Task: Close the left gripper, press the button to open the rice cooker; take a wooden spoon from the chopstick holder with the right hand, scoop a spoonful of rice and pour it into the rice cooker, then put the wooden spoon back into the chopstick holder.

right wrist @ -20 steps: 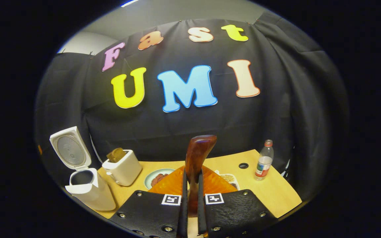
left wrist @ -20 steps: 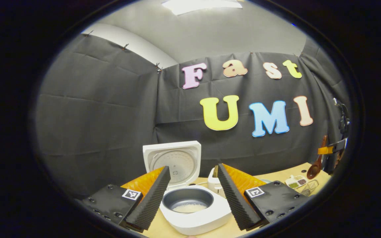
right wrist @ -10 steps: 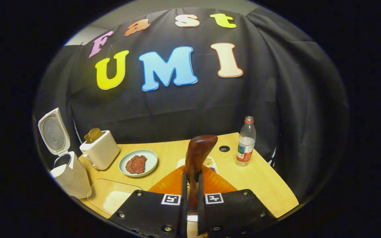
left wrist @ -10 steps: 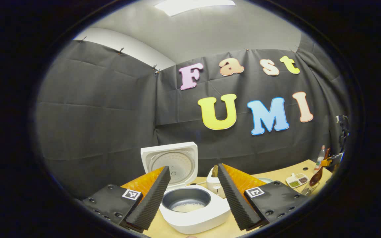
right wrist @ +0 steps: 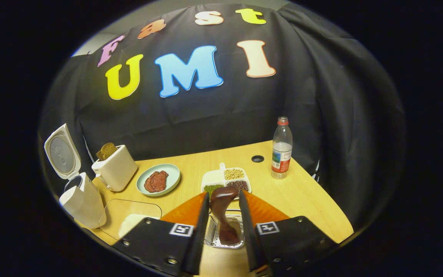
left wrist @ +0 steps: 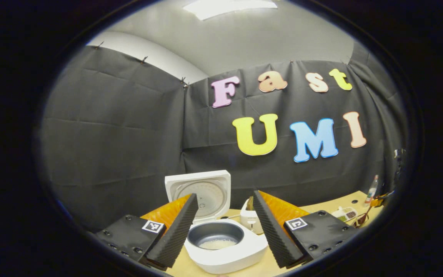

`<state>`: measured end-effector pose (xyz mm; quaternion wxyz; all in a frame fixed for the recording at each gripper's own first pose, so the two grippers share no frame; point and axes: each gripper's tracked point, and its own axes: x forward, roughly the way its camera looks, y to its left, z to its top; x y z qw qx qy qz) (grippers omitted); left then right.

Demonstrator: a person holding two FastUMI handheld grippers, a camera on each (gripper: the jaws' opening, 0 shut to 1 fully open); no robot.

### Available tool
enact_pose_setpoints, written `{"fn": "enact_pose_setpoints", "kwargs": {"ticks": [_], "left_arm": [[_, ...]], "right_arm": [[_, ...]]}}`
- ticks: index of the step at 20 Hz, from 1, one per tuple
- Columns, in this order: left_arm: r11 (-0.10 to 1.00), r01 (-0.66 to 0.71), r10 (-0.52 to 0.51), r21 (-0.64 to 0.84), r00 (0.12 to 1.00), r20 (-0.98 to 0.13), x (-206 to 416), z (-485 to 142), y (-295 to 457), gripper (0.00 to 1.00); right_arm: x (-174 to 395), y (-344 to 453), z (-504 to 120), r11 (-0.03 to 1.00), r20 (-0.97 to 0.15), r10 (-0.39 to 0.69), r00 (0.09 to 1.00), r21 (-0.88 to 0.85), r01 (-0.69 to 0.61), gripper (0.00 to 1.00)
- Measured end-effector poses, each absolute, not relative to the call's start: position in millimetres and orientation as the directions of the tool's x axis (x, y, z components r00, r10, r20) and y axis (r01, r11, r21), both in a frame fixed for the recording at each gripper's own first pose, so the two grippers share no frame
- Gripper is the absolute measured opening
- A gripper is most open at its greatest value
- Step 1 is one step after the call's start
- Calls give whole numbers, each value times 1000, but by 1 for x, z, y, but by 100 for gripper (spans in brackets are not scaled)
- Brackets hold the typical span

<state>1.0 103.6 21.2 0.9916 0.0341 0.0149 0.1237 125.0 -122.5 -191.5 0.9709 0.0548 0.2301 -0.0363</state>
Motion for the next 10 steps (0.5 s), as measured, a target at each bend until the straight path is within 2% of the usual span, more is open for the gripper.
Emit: {"fn": "enact_pose_setpoints", "kwargs": {"ticks": [1, 3, 5, 6, 9, 10], "left_arm": [[967, -247, 249, 62, 968, -22, 4, 22, 107, 99], [963, -265, 266, 47, 964, -23, 12, 27, 119, 99], [960, -278, 279, 35, 960, -17, 24, 38, 136, 100], [957, -289, 290, 29, 957, -12, 32, 46, 145, 94], [952, -306, 306, -3, 952, -10, 63, 64, 173, 94], [950, -310, 310, -14, 951, -18, 75, 69, 183, 99]], "right_arm": [[124, -126, -180, 992, -425, -67, 903, 70, 106, 57], [120, -139, -152, 990, -357, -126, 925, 10, 139, 99], [112, -142, -119, 988, -285, -151, 947, -19, 152, 97], [108, -143, -106, 988, -256, -156, 954, -22, 155, 97], [92, -151, -80, 984, -207, -176, 962, -12, 177, 98], [86, -154, -75, 982, -199, -187, 962, -8, 190, 97]]}}
